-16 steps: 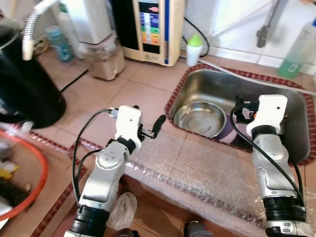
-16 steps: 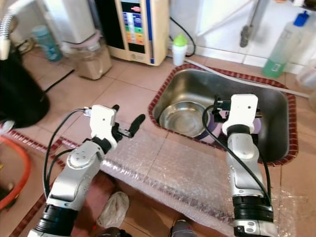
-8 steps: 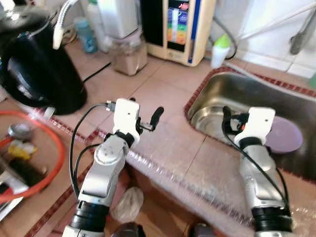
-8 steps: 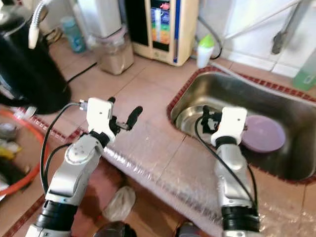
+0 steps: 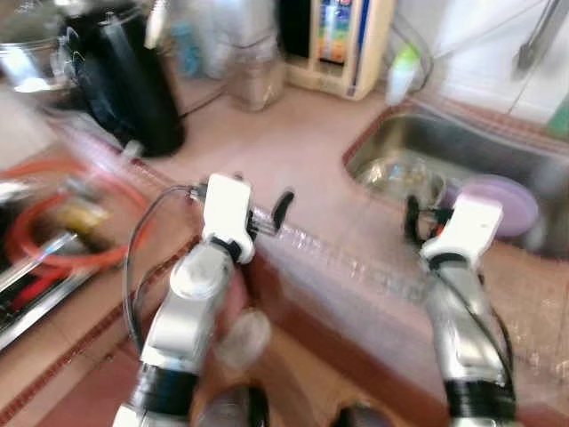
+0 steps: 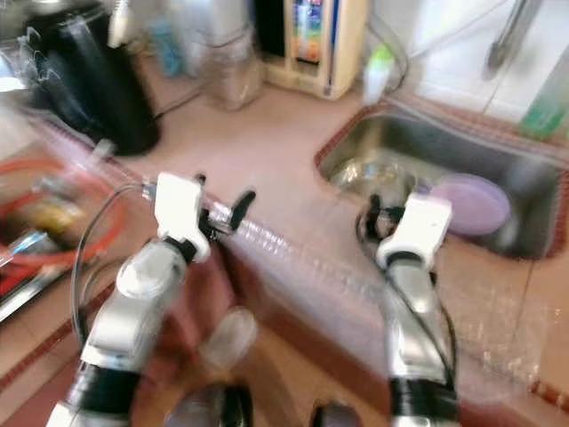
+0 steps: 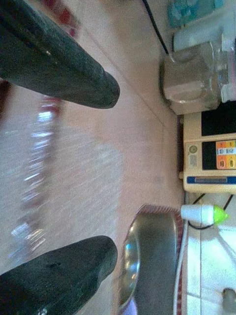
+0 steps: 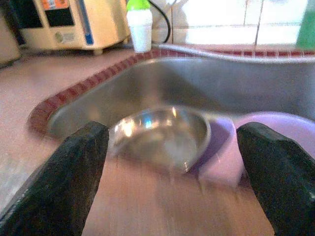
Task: Kitchen organization
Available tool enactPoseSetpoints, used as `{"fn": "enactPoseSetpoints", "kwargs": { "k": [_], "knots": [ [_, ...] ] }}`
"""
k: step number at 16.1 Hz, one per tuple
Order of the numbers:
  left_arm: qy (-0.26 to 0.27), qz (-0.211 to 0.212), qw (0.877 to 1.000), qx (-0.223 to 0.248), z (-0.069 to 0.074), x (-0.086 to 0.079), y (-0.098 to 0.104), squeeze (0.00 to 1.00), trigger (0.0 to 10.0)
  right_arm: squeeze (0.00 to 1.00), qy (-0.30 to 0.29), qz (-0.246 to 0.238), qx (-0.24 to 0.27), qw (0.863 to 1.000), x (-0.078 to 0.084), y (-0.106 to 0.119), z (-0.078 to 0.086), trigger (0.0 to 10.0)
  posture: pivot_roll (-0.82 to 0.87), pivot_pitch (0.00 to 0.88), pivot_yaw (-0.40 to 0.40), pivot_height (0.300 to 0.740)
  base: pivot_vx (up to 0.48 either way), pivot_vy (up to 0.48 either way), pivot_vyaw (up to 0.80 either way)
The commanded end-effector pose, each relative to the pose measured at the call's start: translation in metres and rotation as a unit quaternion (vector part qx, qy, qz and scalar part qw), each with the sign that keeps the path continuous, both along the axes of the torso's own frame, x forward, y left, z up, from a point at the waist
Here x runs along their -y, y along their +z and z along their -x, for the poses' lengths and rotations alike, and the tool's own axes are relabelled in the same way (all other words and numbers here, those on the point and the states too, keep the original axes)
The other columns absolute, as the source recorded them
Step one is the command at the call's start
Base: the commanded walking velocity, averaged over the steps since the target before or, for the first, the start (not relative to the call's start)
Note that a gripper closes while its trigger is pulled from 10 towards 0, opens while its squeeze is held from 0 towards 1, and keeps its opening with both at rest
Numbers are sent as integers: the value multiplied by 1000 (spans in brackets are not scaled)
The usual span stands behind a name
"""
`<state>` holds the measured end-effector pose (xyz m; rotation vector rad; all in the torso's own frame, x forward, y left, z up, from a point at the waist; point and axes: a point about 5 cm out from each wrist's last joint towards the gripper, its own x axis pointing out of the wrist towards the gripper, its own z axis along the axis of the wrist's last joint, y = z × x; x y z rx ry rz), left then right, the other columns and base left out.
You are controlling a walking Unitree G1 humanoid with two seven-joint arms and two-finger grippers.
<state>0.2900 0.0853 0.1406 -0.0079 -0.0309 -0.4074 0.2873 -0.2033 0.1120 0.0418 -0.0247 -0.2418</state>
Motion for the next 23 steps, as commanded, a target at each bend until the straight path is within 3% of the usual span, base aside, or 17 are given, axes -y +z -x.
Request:
{"fn": "enactPoseSetpoints", "kwargs": {
  "k": [1, 7, 9, 14, 16, 17, 23],
  "knots": [
    [-3, -6, 1000, 9, -1, -2, 4, 0, 10000, 0, -7, -4, -1, 1000, 1, -1, 6, 10000, -114, 0, 64, 740, -379, 0, 0],
    [5, 9, 1000, 9, -3, -7, 2, 0, 10000, 0, -9, 7, -3, 1000, 2, -5, 17, 10000, -121, 0, 61, 740, -126, 0, 0],
    [16, 23, 1000, 13, 0, -12, 0, 0, 10000, 0, 23, 30, 20, 999, -3, 4, 18, 10000, -124, 0, 63, 740, 0, 0, 0],
    [50, 9, 999, 16, 14, -32, -13, 0, 10000, 0, 41, 79, 53, 995, -10, 19, 25, 10000, -122, 0, 67, 740, 0, 0, 0],
    [67, -9, 998, 8, 15, -41, -21, 0, 10000, 0, 41, 70, 40, 996, -10, 12, 28, 10000, -120, 0, 67, 740, 0, 0, 0],
    [73, 6, 997, 4, 15, -43, -21, 0, 10000, 0, 43, 65, 35, 996, -11, 8, 29, 10000, -118, 0, 67, 740, 0, 0, 0],
    [79, 6, 997, 21, 12, -40, -17, 0, 10000, 0, 60, 57, 25, 996, -16, 4, 27, 10000, -112, 0, 68, 740, 0, 0, 0]
  ]
}}
